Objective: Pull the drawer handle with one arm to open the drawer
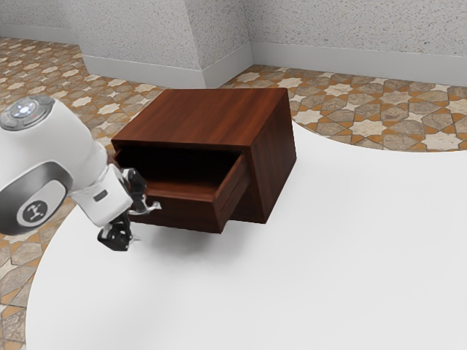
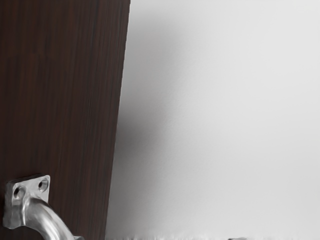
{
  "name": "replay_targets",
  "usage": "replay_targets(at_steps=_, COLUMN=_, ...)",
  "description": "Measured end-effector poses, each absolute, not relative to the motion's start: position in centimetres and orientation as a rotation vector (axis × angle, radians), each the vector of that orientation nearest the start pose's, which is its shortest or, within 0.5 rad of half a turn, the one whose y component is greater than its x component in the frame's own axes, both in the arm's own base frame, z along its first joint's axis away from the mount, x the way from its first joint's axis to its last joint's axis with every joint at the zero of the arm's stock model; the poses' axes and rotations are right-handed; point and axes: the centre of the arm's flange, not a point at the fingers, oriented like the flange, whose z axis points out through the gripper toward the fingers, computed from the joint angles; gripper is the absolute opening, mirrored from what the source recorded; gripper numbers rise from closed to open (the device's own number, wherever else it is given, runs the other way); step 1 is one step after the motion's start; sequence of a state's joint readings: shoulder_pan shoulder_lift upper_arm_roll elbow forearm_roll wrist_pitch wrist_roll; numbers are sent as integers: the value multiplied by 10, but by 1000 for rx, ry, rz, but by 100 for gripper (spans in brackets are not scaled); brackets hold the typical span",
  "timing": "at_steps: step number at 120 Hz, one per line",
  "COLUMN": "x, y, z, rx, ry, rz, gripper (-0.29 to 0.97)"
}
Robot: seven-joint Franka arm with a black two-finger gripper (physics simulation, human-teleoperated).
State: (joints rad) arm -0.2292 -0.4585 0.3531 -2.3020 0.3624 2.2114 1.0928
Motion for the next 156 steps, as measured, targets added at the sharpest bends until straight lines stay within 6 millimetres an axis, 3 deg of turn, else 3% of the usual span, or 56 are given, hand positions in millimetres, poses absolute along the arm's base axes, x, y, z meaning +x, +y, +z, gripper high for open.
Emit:
replay_targets(at_steps=30, x=437, y=89, z=557, rx=-2338, ry=1504, rz=-280, gripper=43)
replay_targets(at_steps=57, x=426, y=120, z=559, rx=-2393, ry=1448, rz=-289, gripper=59)
replay_targets(at_steps=84, x=416, y=119, z=554, rx=-2399, ry=1468, rz=-295, gripper=65)
replay_targets(at_steps=114, x=406, y=122, z=574, rx=-2384, ry=1451, rz=-334, gripper=67)
replay_targets(at_steps=126, x=406, y=128, z=599, rx=-2388, ry=1417, rz=-358, gripper=67)
replay_targets(at_steps=145, x=421, y=137, z=657, rx=-2496, ry=1331, rz=-387, gripper=68)
replay_targets(at_steps=156, x=427, y=116, z=697, rx=-2536, ry=1342, rz=-398, gripper=68)
